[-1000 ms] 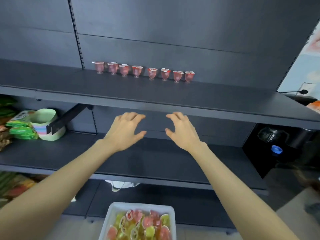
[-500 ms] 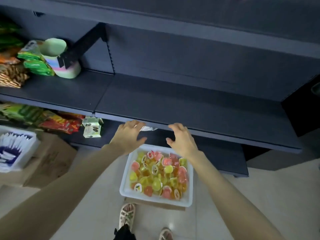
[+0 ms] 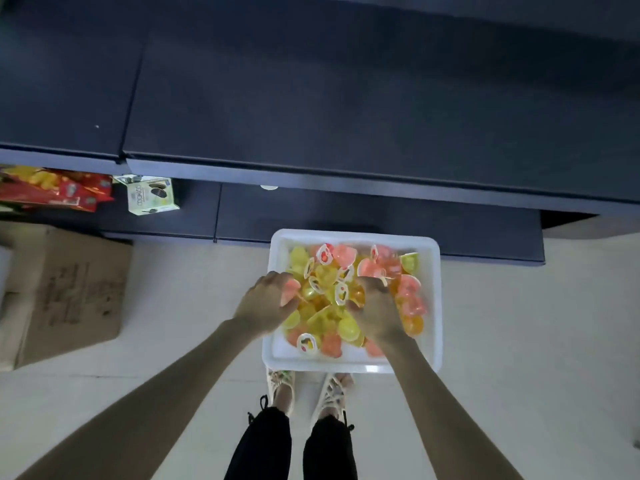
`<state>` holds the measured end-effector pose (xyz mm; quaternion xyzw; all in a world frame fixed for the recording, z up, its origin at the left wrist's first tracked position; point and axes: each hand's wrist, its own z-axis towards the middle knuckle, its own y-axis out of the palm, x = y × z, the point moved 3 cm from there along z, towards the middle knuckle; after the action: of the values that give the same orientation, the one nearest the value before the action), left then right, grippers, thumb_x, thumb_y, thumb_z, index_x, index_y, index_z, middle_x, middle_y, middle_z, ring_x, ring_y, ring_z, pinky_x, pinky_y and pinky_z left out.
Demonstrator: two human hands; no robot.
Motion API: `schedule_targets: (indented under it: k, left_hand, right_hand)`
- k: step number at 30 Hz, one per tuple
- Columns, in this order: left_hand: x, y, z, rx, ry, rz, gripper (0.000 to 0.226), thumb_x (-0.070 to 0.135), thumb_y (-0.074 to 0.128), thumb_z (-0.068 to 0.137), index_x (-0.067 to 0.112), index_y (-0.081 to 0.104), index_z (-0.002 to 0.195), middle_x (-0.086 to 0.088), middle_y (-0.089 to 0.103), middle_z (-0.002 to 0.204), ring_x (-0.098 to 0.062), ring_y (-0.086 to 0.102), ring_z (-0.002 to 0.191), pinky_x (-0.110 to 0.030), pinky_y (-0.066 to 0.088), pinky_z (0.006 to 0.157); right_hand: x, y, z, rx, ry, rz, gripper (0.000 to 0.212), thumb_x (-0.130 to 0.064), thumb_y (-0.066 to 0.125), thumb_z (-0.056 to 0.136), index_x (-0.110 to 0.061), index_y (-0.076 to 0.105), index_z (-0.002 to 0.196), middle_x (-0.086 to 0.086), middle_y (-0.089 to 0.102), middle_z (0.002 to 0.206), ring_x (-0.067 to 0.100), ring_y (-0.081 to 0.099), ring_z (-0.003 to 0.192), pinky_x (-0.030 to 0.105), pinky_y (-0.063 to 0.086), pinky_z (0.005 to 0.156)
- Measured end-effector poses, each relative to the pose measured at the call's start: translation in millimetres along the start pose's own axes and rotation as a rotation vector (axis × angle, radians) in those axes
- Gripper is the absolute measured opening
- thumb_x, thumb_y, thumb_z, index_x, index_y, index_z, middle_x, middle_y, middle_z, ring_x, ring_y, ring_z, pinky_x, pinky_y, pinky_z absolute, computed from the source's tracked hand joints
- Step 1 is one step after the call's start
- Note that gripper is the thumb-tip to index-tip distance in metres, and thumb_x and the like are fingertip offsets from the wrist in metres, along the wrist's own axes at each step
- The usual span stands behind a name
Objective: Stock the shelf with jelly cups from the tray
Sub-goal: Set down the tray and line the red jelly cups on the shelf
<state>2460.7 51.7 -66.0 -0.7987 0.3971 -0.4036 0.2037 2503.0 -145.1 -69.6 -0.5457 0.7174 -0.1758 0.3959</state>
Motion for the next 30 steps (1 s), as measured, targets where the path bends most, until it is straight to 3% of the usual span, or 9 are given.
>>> schedule_targets:
  k: [3, 10, 12, 15, 21, 24, 27, 30]
  left_hand:
    - [-22.5, 30.9, 27.4, -0.025, -0.024, -0.073, 0.041, 0.027, 0.053, 0.093, 0.016, 0.047, 0.132, -0.006, 0.052, 0.129, -0.02, 0.05, 0.116, -0.024, 0.036, 0.091]
    - [-49.9, 106.0, 75.7, 0.069, -0.133, -0.273, 0.045, 0.016, 0.06, 0.089, 0.011, 0.042, 0.13, -0.008, 0.043, 0.134, -0.027, 0.053, 0.114, -0.031, 0.044, 0.091]
    - [-52.3, 125.5, 82.8, 0.107, -0.202, -0.342, 0.057, 0.015, 0.061, 0.089, 0.01, 0.033, 0.138, -0.01, 0.034, 0.142, -0.03, 0.047, 0.124, -0.038, 0.045, 0.098]
    - [-55.7, 143.2, 88.5, 0.162, -0.311, -0.392, 0.073, 0.016, 0.061, 0.09, 0.008, 0.017, 0.147, -0.013, 0.026, 0.148, -0.034, 0.039, 0.13, -0.05, 0.044, 0.1]
    - [-55.5, 155.8, 95.9, 0.18, -0.361, -0.361, 0.075, 0.02, 0.061, 0.09, 0.004, 0.014, 0.147, -0.016, 0.027, 0.147, -0.032, 0.028, 0.134, -0.046, 0.032, 0.11]
    - [-51.8, 155.9, 101.3, 0.145, -0.407, -0.339, 0.078, 0.025, 0.059, 0.092, 0.004, 0.008, 0.148, -0.014, 0.024, 0.148, -0.031, 0.023, 0.136, -0.041, 0.024, 0.111]
    - [-52.2, 155.7, 106.2, 0.126, -0.479, -0.407, 0.083, 0.027, 0.06, 0.09, 0.006, 0.004, 0.147, -0.017, 0.025, 0.147, -0.036, 0.029, 0.134, -0.045, 0.031, 0.107]
    - [-55.7, 155.5, 109.7, 0.123, -0.54, -0.428, 0.084, 0.028, 0.061, 0.09, 0.006, 0.004, 0.148, -0.018, 0.026, 0.147, -0.037, 0.032, 0.133, -0.048, 0.036, 0.106]
  right_hand:
    - [18.5, 28.3, 29.1, -0.006, 0.061, 0.053, 0.049, -0.025, 0.058, 0.092, -0.015, 0.043, 0.137, 0.007, 0.045, 0.14, 0.027, 0.041, 0.128, 0.038, 0.041, 0.102]
    - [42.1, 78.0, 93.6, 0.072, 0.06, 0.173, 0.06, -0.026, 0.06, 0.091, -0.015, 0.034, 0.144, 0.004, 0.035, 0.149, 0.025, 0.033, 0.137, 0.034, 0.032, 0.109]
    - [45.5, 88.9, 106.5, 0.09, 0.041, 0.189, 0.066, -0.029, 0.058, 0.093, -0.016, 0.025, 0.148, 0.002, 0.024, 0.155, 0.022, 0.021, 0.144, 0.03, 0.025, 0.112]
    - [51.3, 98.9, 125.1, 0.128, 0.017, 0.209, 0.073, -0.035, 0.056, 0.093, -0.017, 0.015, 0.151, -0.001, 0.011, 0.159, 0.019, 0.01, 0.147, 0.034, 0.018, 0.116]
    - [54.1, 106.6, 153.2, 0.181, 0.041, 0.146, 0.07, -0.047, 0.05, 0.093, -0.022, 0.02, 0.151, 0.0, 0.018, 0.157, 0.027, 0.015, 0.145, 0.045, 0.012, 0.116]
    - [52.2, 104.6, 158.1, 0.193, 0.137, 0.218, 0.067, -0.049, 0.052, 0.091, -0.025, 0.027, 0.148, 0.006, 0.021, 0.15, 0.031, 0.021, 0.139, 0.053, 0.023, 0.113]
    - [49.5, 104.5, 158.5, 0.209, 0.14, 0.215, 0.053, -0.047, 0.057, 0.089, -0.028, 0.043, 0.137, 0.007, 0.026, 0.14, 0.03, 0.028, 0.129, 0.048, 0.029, 0.108]
    - [50.8, 107.9, 157.2, 0.208, 0.092, 0.222, 0.049, -0.043, 0.065, 0.085, -0.028, 0.048, 0.129, 0.001, 0.031, 0.141, 0.026, 0.028, 0.127, 0.042, 0.026, 0.103]
